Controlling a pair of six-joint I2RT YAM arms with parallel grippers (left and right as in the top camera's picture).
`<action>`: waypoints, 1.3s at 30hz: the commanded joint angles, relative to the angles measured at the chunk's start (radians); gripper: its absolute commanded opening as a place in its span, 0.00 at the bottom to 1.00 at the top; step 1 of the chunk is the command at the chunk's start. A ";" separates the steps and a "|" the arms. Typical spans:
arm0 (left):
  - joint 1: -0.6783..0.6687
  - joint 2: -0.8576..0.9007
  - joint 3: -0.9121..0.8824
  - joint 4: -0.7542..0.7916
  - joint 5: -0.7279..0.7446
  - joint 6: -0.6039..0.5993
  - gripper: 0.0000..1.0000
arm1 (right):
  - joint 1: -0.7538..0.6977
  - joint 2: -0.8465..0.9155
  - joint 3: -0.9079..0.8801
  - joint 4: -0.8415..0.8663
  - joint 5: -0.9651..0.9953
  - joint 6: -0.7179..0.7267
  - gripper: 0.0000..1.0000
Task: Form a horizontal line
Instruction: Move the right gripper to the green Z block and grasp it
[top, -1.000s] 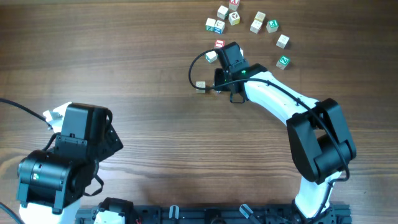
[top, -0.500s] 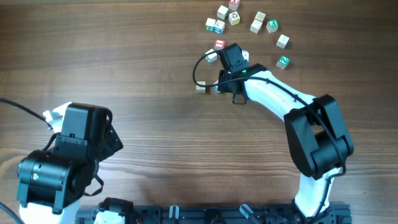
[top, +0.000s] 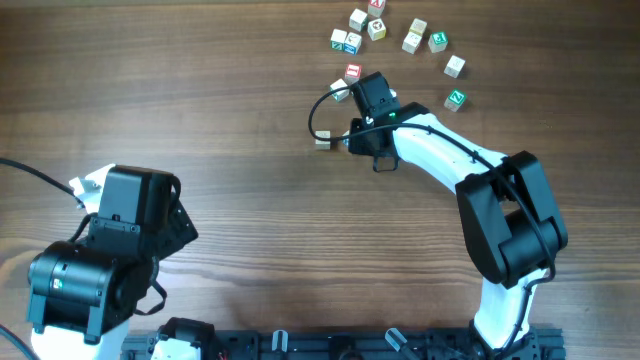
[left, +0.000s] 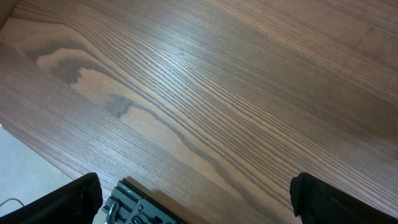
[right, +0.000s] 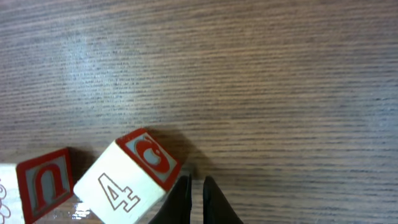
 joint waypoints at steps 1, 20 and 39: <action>0.008 -0.006 -0.004 0.002 -0.016 -0.021 1.00 | 0.000 0.014 0.011 -0.010 -0.111 -0.003 0.07; 0.008 -0.006 -0.004 0.002 -0.016 -0.021 1.00 | 0.000 0.014 0.011 0.053 -0.220 0.053 0.08; 0.008 -0.006 -0.004 0.002 -0.016 -0.021 1.00 | 0.000 -0.351 0.011 -0.150 0.349 0.101 0.86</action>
